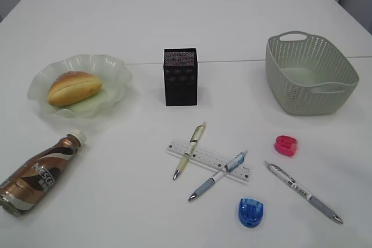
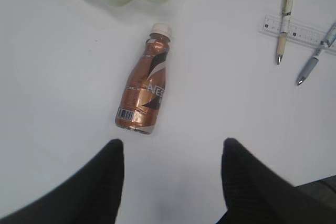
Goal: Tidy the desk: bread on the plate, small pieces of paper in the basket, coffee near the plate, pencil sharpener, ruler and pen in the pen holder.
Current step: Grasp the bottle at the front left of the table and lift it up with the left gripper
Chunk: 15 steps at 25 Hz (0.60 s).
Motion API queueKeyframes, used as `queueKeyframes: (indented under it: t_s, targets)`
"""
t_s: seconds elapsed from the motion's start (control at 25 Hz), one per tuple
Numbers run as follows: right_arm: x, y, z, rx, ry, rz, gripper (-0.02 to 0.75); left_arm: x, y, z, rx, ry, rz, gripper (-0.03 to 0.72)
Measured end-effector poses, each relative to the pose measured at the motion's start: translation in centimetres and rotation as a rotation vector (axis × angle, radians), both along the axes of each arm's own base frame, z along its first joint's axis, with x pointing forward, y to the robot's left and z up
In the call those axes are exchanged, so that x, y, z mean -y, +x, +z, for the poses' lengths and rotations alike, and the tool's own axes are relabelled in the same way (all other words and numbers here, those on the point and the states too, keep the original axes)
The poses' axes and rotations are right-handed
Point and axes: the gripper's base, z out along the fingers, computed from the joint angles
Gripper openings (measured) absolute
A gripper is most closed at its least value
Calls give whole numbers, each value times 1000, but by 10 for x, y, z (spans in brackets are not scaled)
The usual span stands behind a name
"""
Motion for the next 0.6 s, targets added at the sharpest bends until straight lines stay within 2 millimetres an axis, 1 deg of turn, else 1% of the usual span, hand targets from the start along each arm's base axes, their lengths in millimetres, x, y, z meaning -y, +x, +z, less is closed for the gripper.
queueKeyframes:
  t_s: [0.28, 0.6]
  targets:
    - [12, 12, -22, -28, 28, -72, 572, 0, 0, 0, 0, 0, 0, 426]
    - [28, 25, -51, -44, 106, -161, 572, 0, 0, 0, 0, 0, 0, 426]
